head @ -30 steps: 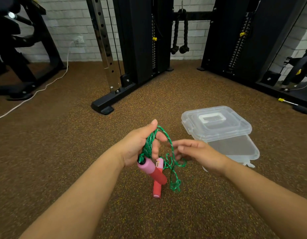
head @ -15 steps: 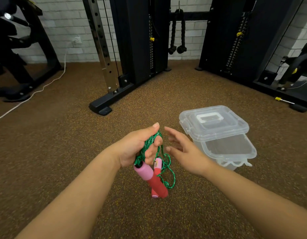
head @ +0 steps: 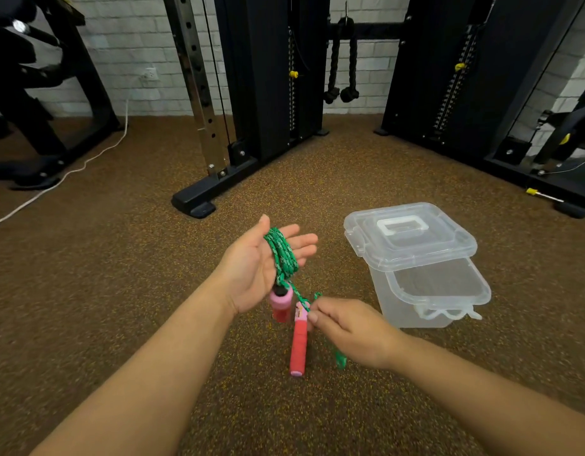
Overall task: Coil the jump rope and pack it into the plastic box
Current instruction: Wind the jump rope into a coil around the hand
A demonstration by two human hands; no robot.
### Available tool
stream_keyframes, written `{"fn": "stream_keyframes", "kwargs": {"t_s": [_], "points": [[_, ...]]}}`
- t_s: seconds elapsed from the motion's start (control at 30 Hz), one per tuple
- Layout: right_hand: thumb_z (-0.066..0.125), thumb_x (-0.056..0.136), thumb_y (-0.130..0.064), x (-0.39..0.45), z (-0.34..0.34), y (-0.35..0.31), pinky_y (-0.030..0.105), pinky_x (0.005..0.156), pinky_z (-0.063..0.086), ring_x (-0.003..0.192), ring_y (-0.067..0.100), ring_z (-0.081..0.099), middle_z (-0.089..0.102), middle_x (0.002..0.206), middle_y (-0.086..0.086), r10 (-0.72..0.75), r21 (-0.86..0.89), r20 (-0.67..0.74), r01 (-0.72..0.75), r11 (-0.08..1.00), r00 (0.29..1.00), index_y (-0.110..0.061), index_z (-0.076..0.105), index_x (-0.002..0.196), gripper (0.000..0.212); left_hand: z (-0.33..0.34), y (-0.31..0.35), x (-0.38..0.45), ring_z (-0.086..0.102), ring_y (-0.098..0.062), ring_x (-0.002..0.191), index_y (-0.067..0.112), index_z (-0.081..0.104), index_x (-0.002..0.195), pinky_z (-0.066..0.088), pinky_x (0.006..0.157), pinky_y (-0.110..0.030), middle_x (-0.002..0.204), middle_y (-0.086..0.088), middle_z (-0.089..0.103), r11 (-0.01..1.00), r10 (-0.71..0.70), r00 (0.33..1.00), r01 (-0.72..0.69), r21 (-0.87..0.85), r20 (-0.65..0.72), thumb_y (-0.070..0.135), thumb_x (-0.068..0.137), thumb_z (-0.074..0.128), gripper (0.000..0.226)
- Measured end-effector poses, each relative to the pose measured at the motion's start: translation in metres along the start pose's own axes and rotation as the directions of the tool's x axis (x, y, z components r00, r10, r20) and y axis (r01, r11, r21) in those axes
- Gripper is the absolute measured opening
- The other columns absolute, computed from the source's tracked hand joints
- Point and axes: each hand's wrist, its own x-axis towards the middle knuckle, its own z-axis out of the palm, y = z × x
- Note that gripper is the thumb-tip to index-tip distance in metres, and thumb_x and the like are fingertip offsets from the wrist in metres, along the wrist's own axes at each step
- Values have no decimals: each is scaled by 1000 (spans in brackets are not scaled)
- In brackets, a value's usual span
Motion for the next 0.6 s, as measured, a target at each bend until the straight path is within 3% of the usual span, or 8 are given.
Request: {"fn": "stream_keyframes", "kwargs": {"t_s": [0.07, 0.17, 0.27, 0.33, 0.47, 0.53, 0.6], "points": [[40, 96, -44, 0, -8, -10, 38, 66, 45, 66, 10, 53, 53, 67, -12, -65, 5, -45, 66, 998, 997, -29, 54, 82, 25, -1, -3, 4, 61, -26, 116, 3, 33, 143, 41, 103, -36, 126, -19, 63, 998, -20, 1000, 21, 55, -22, 57, 96, 14, 74], [44, 94, -42, 3, -21, -26, 37, 64, 45, 66, 6, 54, 56, 68, -12, -114, 203, -153, 144, 969, 982, -31, 54, 77, 23, -1, -7, 5, 62, -24, 114, 6, 36, 143, 44, 94, -32, 123, -18, 65, 965, -54, 998, 60, 254, -29, 65, 91, 4, 85], [45, 92, -40, 10, -33, -33, 45, 79, 53, 92, 26, 66, 68, 93, 10, -62, 413, -223, 152, 898, 973, -28, 58, 79, 22, 6, -6, -3, 62, -22, 108, 4, 50, 133, 45, 94, -29, 120, -20, 65, 917, -137, 991, 123, 379, 11, 69, 87, -5, 97], [46, 92, -35, 14, -43, -34, 30, 70, 52, 79, 19, 63, 65, 86, 20, -27, 497, -254, 154, 854, 967, -21, 59, 80, 22, 10, -5, -7, 64, -30, 103, -7, 58, 120, 52, 78, -20, 115, -30, 64, 878, -172, 983, 126, 462, 59, 69, 84, -12, 110], [47, 98, -24, 18, -57, -33, 10, 64, 43, 68, 0, 52, 60, 77, 1, -13, 489, -309, 171, 855, 951, -16, 59, 82, 21, 10, -8, -8, 66, -35, 94, -2, 58, 118, 54, 78, -28, 105, -33, 66, 830, -237, 966, 149, 538, 98, 74, 78, -15, 112], [49, 97, -21, 21, -59, -30, 8, 59, 41, 62, -2, 48, 55, 70, -10, 2, 474, -319, 157, 867, 948, -14, 59, 83, 19, 10, -9, -9, 66, -35, 89, -1, 61, 112, 52, 82, -35, 100, -34, 66, 816, -277, 952, 160, 556, 133, 77, 76, -11, 112], [50, 97, -23, 23, -57, -26, 12, 56, 39, 57, -1, 42, 49, 64, -10, 26, 461, -337, 141, 876, 941, -15, 58, 82, 18, 9, -11, -8, 66, -35, 84, -2, 63, 105, 51, 86, -40, 94, -35, 66, 801, -341, 922, 183, 570, 182, 78, 78, -4, 108]]}}
